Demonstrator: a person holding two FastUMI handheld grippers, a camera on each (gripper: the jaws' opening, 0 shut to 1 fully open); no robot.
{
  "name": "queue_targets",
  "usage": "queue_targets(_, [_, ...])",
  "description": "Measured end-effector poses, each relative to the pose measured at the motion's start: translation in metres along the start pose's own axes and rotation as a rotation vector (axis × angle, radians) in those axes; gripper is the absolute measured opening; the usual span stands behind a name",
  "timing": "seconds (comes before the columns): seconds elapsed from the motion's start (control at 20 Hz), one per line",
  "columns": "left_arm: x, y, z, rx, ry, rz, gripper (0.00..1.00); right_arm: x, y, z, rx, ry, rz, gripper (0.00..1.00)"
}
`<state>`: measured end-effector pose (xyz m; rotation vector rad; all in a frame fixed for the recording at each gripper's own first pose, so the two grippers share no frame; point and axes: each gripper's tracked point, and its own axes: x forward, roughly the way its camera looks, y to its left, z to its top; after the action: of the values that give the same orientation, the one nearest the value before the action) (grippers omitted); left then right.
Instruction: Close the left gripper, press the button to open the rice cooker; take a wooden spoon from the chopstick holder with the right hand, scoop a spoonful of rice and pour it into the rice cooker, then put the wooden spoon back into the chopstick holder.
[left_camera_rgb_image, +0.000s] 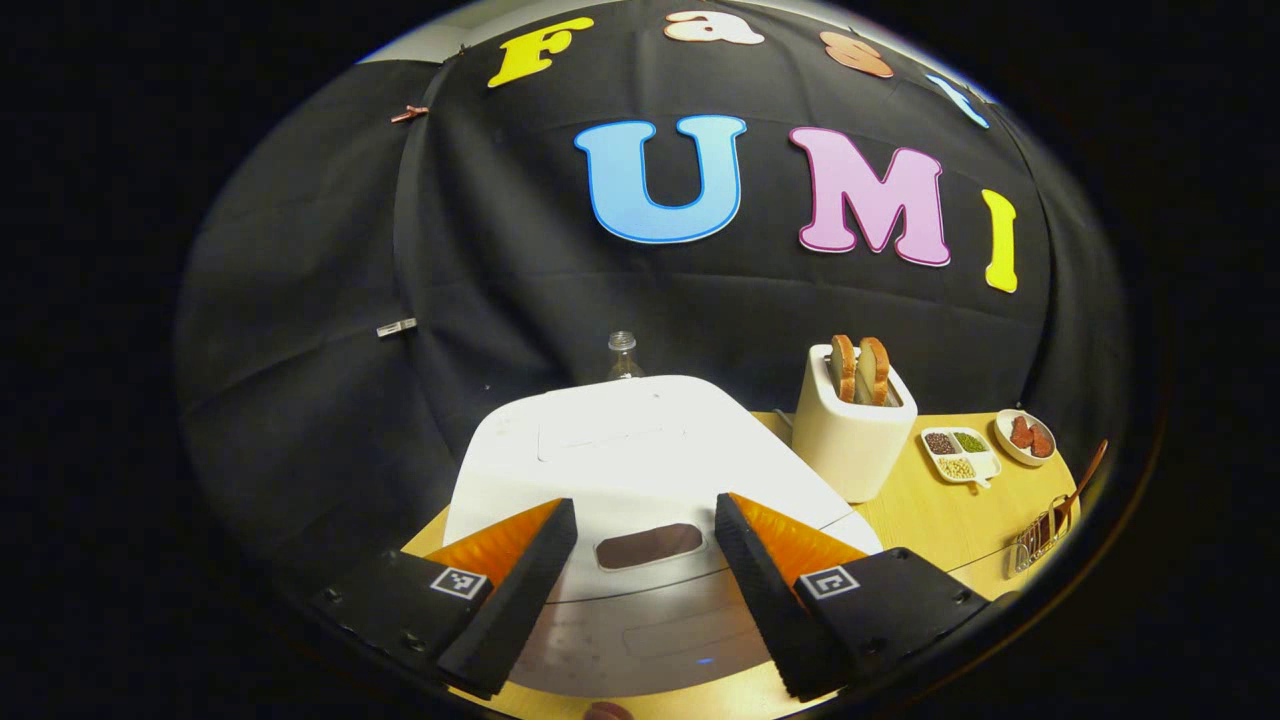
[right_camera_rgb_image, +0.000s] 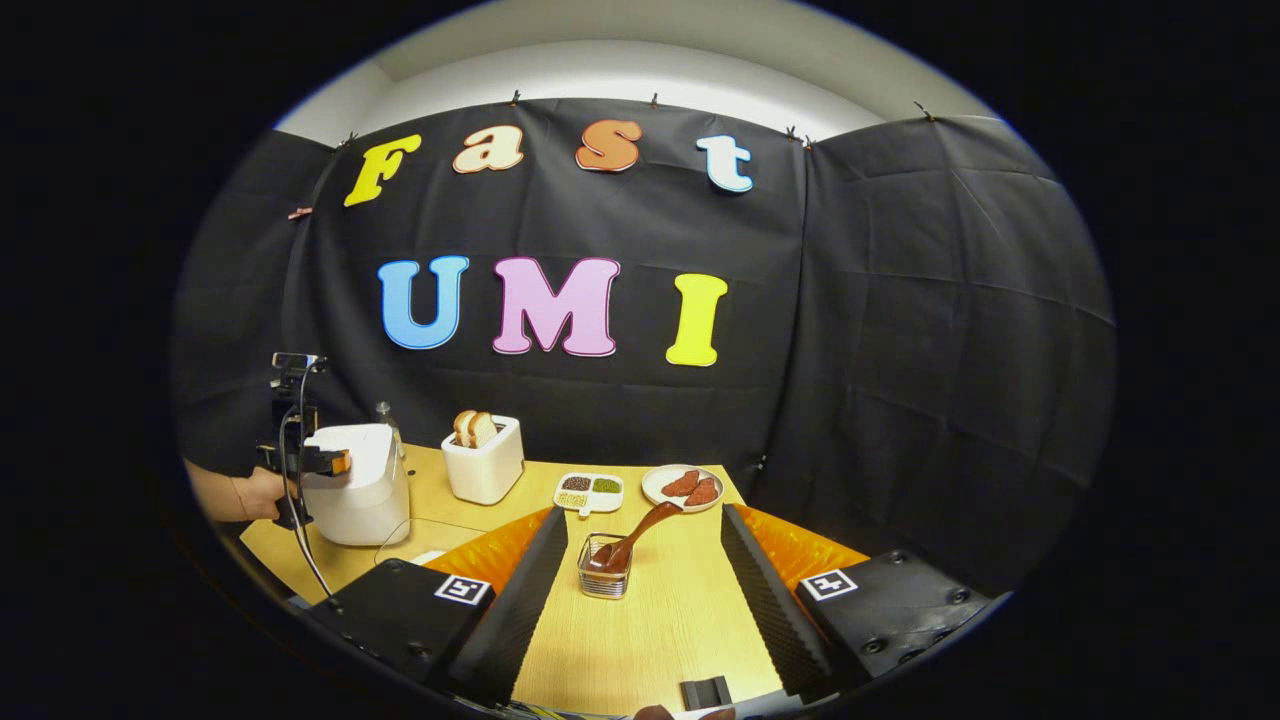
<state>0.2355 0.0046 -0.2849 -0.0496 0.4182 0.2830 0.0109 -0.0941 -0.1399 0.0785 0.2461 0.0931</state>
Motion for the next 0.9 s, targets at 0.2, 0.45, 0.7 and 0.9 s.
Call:
queue_targets(0.2, [-0.043,-0.013,0.031,0.017,-0.128,-0.112,0.94,0.003,0.011,-0.001,0.004,0.001,0.011,0.96])
queue_targets(0.45, [-0.112,-0.018,0.064,-0.061,-0.244,-0.241,0.94,0.001,0.037,0.024,-0.051,-0.071,0.036,0.96])
queue_targets(0.7, [-0.181,0.002,0.083,-0.115,-0.299,-0.289,0.95,0.0,0.063,0.045,-0.096,-0.142,0.075,0.96])
queue_targets(0.9, [-0.232,0.01,0.089,-0.063,-0.349,-0.324,0.95,0.003,0.079,0.052,-0.105,-0.17,0.088,0.98])
